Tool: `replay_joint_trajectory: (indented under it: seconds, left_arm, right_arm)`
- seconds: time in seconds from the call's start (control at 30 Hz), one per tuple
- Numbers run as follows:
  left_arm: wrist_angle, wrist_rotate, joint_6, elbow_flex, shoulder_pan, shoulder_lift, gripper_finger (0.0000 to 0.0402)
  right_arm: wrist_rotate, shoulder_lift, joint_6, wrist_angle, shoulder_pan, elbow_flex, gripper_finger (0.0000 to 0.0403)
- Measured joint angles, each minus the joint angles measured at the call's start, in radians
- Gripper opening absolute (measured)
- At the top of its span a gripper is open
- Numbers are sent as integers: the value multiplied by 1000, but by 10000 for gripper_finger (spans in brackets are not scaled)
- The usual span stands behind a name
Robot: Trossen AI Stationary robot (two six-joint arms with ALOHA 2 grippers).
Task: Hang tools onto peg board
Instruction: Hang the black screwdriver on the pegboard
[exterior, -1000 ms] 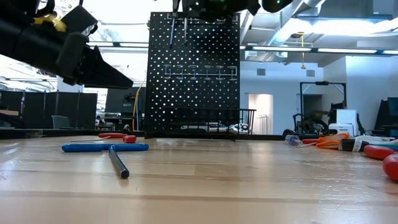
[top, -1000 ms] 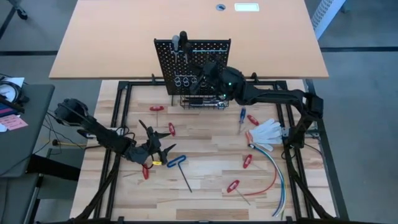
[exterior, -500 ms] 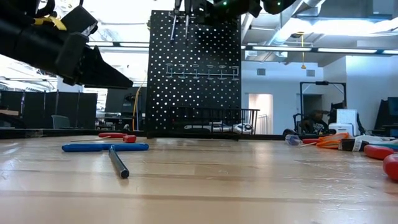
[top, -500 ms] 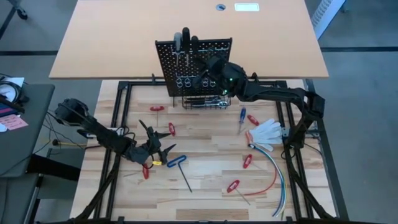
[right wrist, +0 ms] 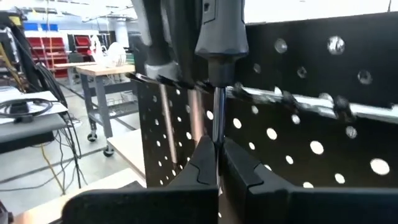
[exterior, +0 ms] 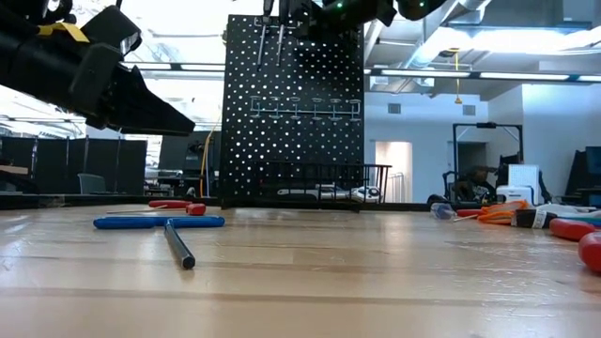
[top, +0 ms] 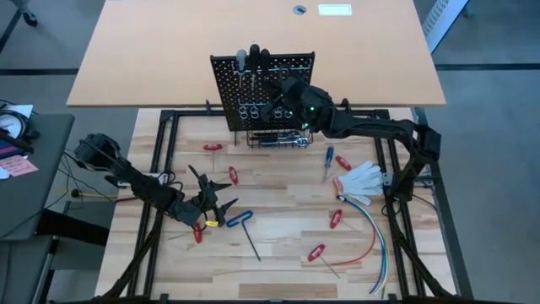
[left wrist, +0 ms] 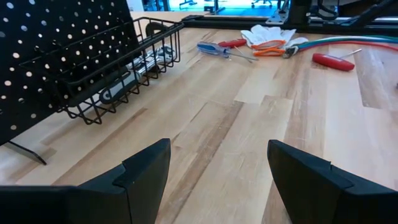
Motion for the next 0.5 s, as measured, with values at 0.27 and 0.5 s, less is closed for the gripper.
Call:
replay_joint_trajectory:
  seconds: [0.27, 0.5]
  left_arm:
    - [0, 0, 0, 0, 0, 0, 262]
    - [0, -1, 8, 0, 0, 0, 262]
  right_arm:
    - [-1, 0, 75, -62, -13, 0, 4]
    - [-9, -2, 95, -148, -31, 4, 22]
